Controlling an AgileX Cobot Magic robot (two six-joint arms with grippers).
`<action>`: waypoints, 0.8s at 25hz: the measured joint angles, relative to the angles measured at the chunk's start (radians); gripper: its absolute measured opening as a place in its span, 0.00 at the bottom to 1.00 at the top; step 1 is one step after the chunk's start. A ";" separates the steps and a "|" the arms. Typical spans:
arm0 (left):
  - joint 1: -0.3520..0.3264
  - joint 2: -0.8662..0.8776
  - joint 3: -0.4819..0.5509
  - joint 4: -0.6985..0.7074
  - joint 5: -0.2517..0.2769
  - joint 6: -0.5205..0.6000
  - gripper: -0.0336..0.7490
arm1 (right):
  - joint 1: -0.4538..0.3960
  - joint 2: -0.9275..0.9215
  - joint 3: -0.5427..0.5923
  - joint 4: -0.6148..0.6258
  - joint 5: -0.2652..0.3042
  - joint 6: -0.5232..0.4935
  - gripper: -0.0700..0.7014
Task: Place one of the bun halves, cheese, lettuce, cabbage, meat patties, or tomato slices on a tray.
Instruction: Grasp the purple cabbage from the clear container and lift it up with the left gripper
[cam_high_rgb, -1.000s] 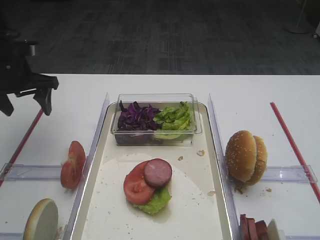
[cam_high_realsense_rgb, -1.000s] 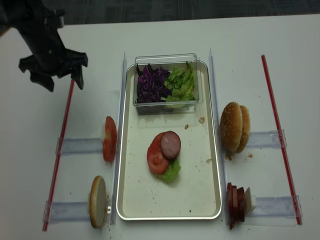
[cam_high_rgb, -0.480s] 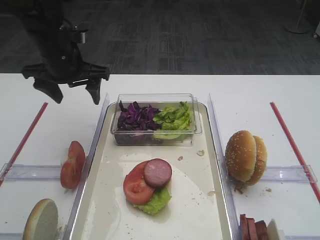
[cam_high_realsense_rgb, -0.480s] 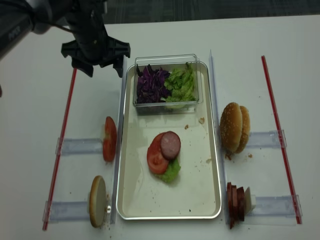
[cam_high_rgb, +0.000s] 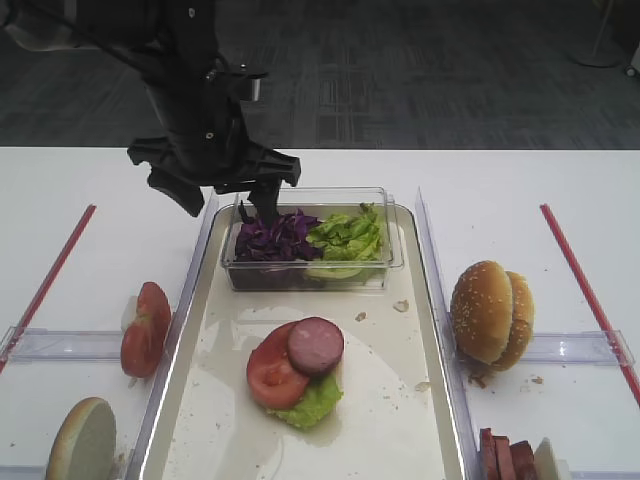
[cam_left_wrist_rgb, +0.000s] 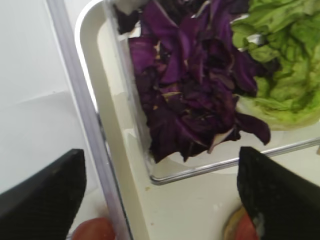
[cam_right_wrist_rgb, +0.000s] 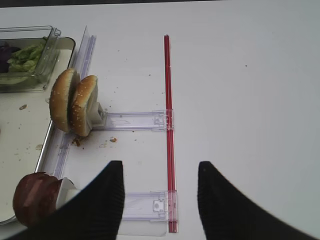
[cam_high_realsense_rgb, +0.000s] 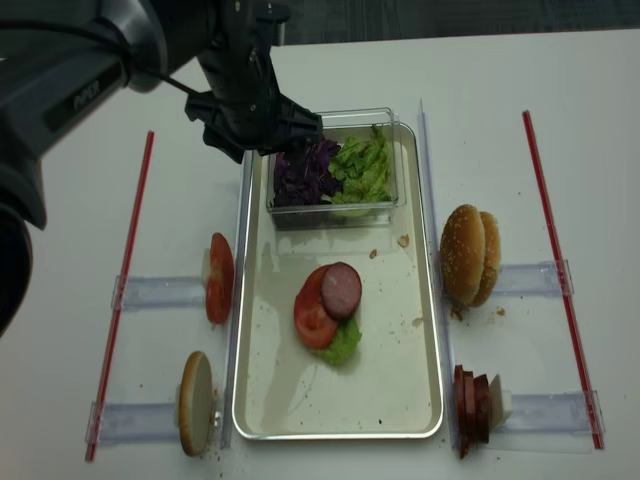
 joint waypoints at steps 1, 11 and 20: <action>-0.013 0.000 0.000 0.000 -0.010 0.000 0.77 | 0.000 0.000 0.000 0.000 0.000 0.000 0.58; -0.080 0.000 0.000 0.004 -0.089 0.008 0.77 | 0.000 0.000 0.000 0.000 0.000 0.000 0.58; -0.080 0.025 -0.001 0.026 -0.094 0.010 0.75 | 0.000 0.000 0.000 0.000 0.000 0.000 0.58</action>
